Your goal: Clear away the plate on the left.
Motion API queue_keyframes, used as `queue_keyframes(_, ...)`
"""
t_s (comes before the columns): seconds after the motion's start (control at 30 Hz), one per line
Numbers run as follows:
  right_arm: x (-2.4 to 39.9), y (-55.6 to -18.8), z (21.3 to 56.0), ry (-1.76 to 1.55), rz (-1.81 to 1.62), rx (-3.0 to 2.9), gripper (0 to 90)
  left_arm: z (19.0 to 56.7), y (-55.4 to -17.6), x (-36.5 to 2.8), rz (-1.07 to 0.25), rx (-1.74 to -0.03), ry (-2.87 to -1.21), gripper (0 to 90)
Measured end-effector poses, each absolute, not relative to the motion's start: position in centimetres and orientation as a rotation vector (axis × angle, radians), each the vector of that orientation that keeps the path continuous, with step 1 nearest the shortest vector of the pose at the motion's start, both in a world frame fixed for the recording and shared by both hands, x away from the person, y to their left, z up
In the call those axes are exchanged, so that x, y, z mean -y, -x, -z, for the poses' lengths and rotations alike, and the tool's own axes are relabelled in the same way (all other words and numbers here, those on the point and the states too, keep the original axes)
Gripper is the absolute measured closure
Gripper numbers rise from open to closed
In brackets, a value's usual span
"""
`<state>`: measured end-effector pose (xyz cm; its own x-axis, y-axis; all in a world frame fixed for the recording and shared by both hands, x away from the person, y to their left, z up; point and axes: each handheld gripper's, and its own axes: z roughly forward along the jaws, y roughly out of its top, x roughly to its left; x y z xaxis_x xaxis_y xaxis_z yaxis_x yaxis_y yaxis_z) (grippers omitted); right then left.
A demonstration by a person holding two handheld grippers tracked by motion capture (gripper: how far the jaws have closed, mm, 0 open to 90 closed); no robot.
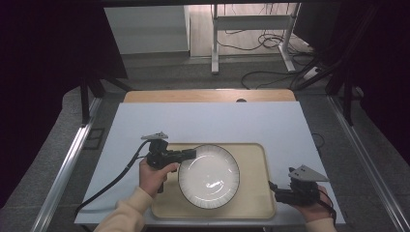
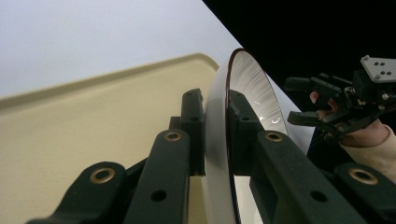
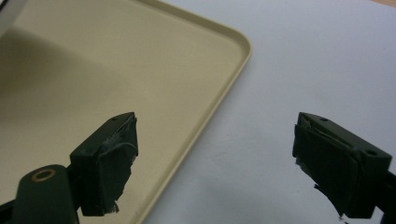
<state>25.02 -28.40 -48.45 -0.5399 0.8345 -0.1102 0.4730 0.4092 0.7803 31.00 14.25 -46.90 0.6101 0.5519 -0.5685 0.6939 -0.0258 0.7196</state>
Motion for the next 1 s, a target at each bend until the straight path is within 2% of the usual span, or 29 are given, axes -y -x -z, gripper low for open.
queue_keyframes(0.7,28.4,-25.0,48.5,-1.107,-0.977,-2.183,14.5,50.2,-31.8,-12.6,0.166,-1.096,-1.762,79.6)
queue_keyframes(1.0,28.5,-25.0,48.5,-1.109,-0.976,-2.185,14.5,51.3,-32.3,-12.4,0.088,-1.153,-1.811,82.3)
